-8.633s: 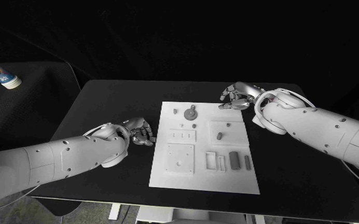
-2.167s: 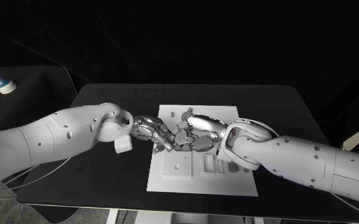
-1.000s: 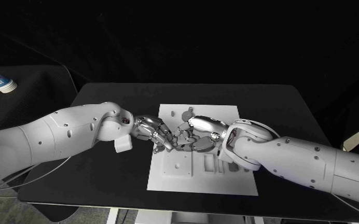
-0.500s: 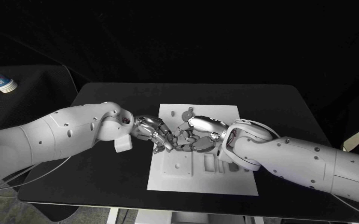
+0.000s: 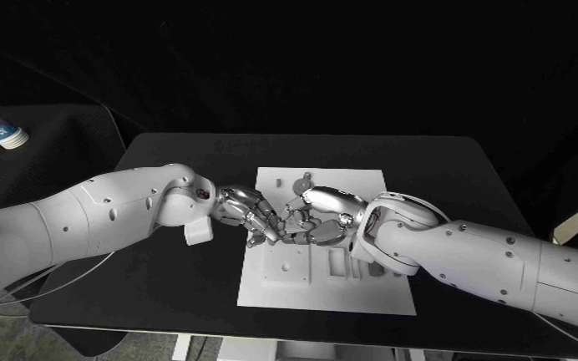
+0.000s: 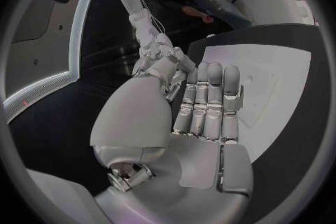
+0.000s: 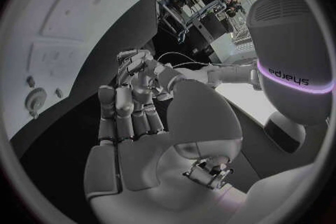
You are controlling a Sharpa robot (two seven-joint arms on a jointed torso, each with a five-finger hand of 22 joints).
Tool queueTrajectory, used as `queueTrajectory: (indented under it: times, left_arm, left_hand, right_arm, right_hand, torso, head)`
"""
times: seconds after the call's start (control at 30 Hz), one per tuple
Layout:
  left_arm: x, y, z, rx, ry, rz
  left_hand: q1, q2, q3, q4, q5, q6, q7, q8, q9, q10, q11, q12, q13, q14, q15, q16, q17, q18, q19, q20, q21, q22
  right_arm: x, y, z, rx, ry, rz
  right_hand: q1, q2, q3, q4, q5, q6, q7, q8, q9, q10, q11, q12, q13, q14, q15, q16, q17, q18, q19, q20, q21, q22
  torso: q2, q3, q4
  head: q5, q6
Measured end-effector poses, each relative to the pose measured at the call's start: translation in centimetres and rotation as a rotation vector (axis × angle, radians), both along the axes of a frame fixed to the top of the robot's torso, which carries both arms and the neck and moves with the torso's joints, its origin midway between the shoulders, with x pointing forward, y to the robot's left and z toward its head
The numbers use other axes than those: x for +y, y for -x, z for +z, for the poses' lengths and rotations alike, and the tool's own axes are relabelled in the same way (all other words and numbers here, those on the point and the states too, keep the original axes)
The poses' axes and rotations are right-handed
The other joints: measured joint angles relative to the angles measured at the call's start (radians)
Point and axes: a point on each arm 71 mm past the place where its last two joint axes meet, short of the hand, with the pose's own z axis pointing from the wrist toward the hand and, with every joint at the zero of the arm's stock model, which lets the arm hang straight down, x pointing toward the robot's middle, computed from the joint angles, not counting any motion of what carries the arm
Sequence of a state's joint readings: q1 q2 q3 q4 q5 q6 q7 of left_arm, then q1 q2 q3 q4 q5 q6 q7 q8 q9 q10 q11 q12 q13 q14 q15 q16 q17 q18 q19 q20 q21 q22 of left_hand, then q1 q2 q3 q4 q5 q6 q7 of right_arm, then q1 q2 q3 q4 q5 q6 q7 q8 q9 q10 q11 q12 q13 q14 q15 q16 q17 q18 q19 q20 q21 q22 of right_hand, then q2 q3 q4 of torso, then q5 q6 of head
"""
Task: Assemble the parts on the task board
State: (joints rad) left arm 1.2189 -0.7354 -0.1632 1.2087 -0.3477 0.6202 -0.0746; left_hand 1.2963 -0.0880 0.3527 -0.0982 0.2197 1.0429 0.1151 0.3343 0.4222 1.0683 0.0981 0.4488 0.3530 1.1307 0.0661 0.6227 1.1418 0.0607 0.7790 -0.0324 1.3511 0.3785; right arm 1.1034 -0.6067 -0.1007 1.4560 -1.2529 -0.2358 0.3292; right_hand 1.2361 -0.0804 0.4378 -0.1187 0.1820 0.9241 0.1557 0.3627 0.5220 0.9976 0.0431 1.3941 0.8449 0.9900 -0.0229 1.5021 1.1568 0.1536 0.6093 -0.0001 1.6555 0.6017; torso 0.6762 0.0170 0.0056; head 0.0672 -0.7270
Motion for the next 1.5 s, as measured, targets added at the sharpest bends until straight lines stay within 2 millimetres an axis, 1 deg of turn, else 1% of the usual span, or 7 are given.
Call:
queueTrajectory:
  times: [0.33,0.47,0.63,1.13,1.23,1.37,1.5]
  left_arm:
    - [-0.03,0.00,-0.01,0.001,-0.001,-0.001]
    - [-0.03,0.00,0.00,0.002,-0.001,-0.001]
    - [-0.02,-0.01,0.00,0.002,-0.001,-0.001]
    - [0.02,0.01,0.00,0.004,-0.002,0.000]
    - [0.05,0.01,-0.02,0.006,-0.003,0.004]
    - [0.15,-0.03,-0.05,0.006,-0.009,0.014]
    - [0.29,-0.15,-0.07,0.002,-0.016,0.032]
  left_hand:
    - [0.003,0.000,0.002,-0.003,0.000,0.002,0.002,0.000,0.000,0.003,0.004,0.000,0.000,0.000,0.000,0.000,0.000,0.000,-0.004,0.004,-0.002,-0.001]
    - [0.002,0.000,0.005,-0.002,0.000,0.003,0.003,0.000,0.000,0.004,0.004,0.000,0.000,0.000,0.000,0.000,0.000,0.000,-0.004,0.004,-0.004,-0.001]
    - [0.002,0.001,0.005,-0.001,0.000,0.004,0.004,0.000,0.000,0.004,0.004,0.000,0.000,0.000,0.000,0.000,0.000,0.000,-0.004,0.004,-0.004,-0.001]
    - [-0.009,-0.003,0.004,-0.001,-0.004,0.003,0.004,0.000,-0.002,0.000,0.007,-0.016,-0.007,-0.011,0.004,0.003,0.001,-0.001,-0.020,0.005,-0.011,-0.004]
    - [-0.023,-0.012,-0.004,0.001,-0.004,-0.019,0.009,-0.006,-0.002,-0.008,0.015,-0.023,-0.011,-0.016,0.009,0.008,0.002,-0.002,-0.020,0.005,-0.011,-0.005]
    - [-0.079,-0.025,-0.041,0.003,0.002,-0.098,0.009,-0.034,-0.019,-0.027,0.034,-0.039,-0.015,-0.032,0.010,0.016,0.002,-0.008,-0.027,0.005,-0.016,-0.005]
    - [-0.109,-0.036,-0.066,0.004,0.000,-0.160,0.006,-0.045,-0.036,-0.039,0.034,-0.044,-0.016,-0.040,0.011,0.023,0.000,-0.010,-0.036,0.004,-0.018,-0.005]
  right_arm:
    - [0.16,0.05,0.01,0.001,-0.002,0.004]
    - [0.15,0.04,0.00,0.002,-0.003,0.005]
    - [0.15,0.04,-0.03,0.003,-0.003,0.007]
    - [0.14,-0.01,-0.08,0.004,-0.003,0.010]
    - [0.07,-0.04,-0.09,0.004,-0.002,0.009]
    - [-0.16,-0.12,-0.13,0.004,0.000,0.003]
    - [-0.23,-0.11,-0.19,0.012,-0.003,-0.001]
  right_hand:
    - [0.000,0.000,0.000,0.000,0.000,0.000,0.000,-0.004,-0.001,0.001,0.001,0.000,-0.002,0.000,0.000,0.000,-0.001,0.000,0.000,0.000,0.000,-0.001]
    - [0.014,0.021,0.007,0.007,0.000,0.001,-0.001,-0.004,-0.001,0.001,0.002,0.000,-0.004,0.000,0.000,0.000,-0.003,0.000,0.000,0.000,0.000,-0.003]
    - [0.012,0.053,0.040,0.013,-0.001,0.018,-0.018,0.001,0.000,0.005,-0.002,0.000,-0.008,0.000,0.000,0.003,-0.005,0.000,0.000,0.000,0.000,-0.006]
    - [0.013,0.080,0.064,0.011,0.000,0.027,-0.027,0.010,0.001,0.009,-0.006,0.000,-0.012,0.005,-0.002,0.003,-0.008,0.000,0.000,0.000,0.000,-0.007]
    - [0.013,0.082,0.064,0.011,0.000,0.027,-0.027,0.010,0.001,0.009,-0.006,0.000,-0.013,0.005,-0.002,0.003,-0.008,0.000,0.000,0.000,0.000,-0.007]
    - [0.014,0.083,0.066,0.008,0.000,0.027,-0.027,0.011,0.001,0.009,-0.006,0.000,-0.013,0.005,-0.002,0.008,-0.008,0.000,0.000,0.000,0.000,-0.007]
    - [0.014,0.083,0.069,0.011,-0.001,0.027,-0.027,0.011,0.001,0.009,-0.006,0.000,-0.014,0.005,-0.002,0.008,-0.007,0.000,0.000,0.000,0.000,-0.007]
  torso:
    - [0.000,0.0000,-0.0002]
    - [0.000,0.0000,-0.0002]
    - [0.000,0.0000,-0.0001]
    - [0.000,-0.0002,0.0000]
    - [0.000,-0.0002,0.0000]
    - [0.000,-0.0001,-0.0001]
    - [0.000,0.0001,-0.0002]
  head:
    - [0.001,-0.001]
    - [0.001,-0.002]
    - [0.001,-0.002]
    - [0.002,-0.004]
    - [0.002,-0.004]
    - [0.002,-0.004]
    - [0.001,-0.004]
